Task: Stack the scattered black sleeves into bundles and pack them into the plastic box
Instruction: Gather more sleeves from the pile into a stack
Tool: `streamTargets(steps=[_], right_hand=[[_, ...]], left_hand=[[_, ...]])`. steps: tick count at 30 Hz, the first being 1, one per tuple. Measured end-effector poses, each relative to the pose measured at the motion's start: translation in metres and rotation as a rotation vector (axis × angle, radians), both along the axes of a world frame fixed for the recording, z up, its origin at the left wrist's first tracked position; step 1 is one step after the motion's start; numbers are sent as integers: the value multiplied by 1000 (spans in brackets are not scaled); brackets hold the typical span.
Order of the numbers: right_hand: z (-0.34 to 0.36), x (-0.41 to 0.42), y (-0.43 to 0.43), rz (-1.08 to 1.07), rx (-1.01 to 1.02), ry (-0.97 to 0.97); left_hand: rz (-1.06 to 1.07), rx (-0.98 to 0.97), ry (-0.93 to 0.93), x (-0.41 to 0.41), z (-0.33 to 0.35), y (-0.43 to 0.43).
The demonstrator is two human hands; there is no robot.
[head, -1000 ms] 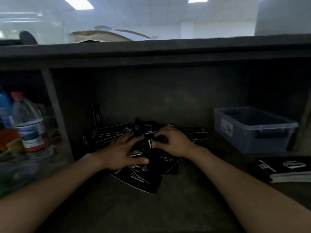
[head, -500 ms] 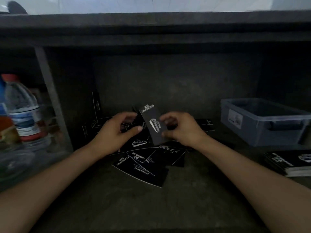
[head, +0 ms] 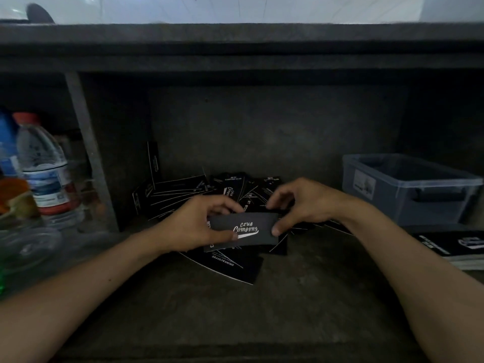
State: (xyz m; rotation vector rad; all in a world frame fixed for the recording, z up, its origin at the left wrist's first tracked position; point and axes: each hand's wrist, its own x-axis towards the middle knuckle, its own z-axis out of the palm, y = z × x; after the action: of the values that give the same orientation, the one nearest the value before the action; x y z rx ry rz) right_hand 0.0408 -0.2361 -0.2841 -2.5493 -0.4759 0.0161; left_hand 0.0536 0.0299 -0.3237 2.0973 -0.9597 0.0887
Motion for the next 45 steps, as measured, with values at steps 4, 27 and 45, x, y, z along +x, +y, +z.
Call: streamTargets(steps=[4,27,45], right_hand=[[5,-3,-3,-42,-153,80],[10,5,25,211,319,195],[-23,35,23,-308,-240,-411]], left_hand=[[-50,10,-29,-4,8,3],[84,-5,-64,14,10,22],[22,169,9,6,21,27]])
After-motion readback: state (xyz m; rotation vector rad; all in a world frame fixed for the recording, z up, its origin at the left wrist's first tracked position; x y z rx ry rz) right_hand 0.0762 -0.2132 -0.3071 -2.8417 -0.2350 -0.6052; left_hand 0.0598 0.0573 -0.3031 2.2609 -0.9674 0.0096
